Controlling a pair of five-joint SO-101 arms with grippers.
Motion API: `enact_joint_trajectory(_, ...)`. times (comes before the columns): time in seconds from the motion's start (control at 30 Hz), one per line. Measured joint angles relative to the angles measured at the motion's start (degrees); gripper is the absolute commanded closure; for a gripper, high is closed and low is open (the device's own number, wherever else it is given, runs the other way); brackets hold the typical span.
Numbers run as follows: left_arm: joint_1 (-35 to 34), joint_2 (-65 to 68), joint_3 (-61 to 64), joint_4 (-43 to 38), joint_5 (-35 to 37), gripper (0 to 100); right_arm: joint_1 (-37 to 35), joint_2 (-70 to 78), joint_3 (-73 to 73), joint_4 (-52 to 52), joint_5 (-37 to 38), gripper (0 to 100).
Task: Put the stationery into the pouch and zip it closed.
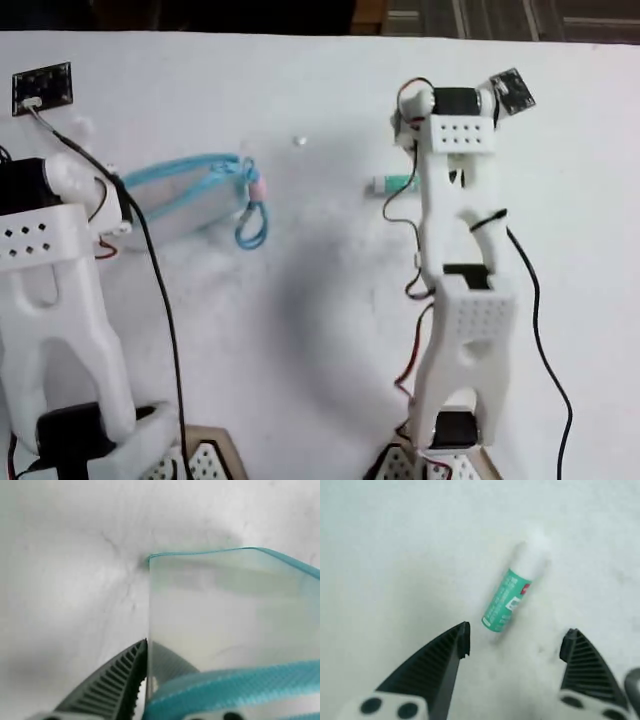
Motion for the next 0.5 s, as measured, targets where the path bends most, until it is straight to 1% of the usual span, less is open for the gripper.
enact_joint_trajectory(0.3,0.0,0.0,0.0,0.0,0.0,98,1.76,22.15,-18.11,0.18,-1.14,72.4)
enact_joint_trajectory(0.37,0.0,0.0,0.0,0.0,0.0,98,2.2,25.41,-21.98,0.44,-1.14,78.0)
enact_joint_trajectory(0.43,0.0,0.0,0.0,0.0,0.0,98,2.73,27.78,-25.58,0.79,-0.97,87.7)
enact_joint_trajectory(0.5,0.0,0.0,0.0,0.0,0.0,98,3.16,29.71,-28.48,0.88,1.05,97.8)
